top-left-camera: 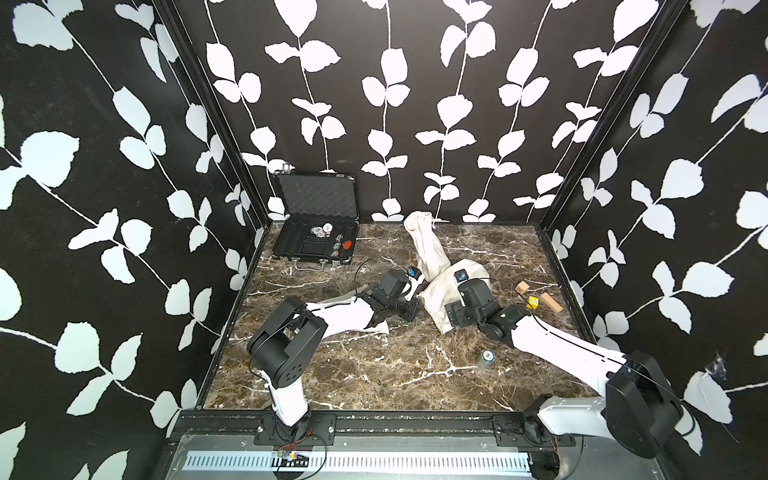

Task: Close the soil bag
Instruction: Frap the soil bag at the center of the board.

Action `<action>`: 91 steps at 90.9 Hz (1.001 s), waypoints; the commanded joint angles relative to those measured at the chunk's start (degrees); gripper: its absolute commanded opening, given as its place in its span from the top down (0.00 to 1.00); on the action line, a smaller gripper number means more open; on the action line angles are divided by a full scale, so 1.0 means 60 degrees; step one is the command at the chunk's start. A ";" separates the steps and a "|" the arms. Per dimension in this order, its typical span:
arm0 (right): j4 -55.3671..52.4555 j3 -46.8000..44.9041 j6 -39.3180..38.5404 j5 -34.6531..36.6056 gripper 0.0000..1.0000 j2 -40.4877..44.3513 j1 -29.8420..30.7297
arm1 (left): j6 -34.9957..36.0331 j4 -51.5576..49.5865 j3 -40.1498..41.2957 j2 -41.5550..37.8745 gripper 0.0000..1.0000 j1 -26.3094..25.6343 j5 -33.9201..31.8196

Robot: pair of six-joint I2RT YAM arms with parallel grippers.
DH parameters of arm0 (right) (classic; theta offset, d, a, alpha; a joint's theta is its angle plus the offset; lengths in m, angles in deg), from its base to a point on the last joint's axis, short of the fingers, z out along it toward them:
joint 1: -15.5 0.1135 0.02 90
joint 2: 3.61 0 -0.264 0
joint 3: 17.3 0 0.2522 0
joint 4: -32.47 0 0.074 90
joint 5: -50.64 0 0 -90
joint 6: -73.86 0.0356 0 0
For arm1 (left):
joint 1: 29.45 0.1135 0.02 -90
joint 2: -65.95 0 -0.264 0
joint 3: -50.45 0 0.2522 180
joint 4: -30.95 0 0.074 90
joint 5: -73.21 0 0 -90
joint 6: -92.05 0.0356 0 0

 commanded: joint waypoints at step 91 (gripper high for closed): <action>0.3227 0.0700 -0.2591 -0.2414 0.08 0.1050 0.2146 | -0.0663 -0.3033 -0.0802 -0.5131 1.00 -0.0032 -0.0463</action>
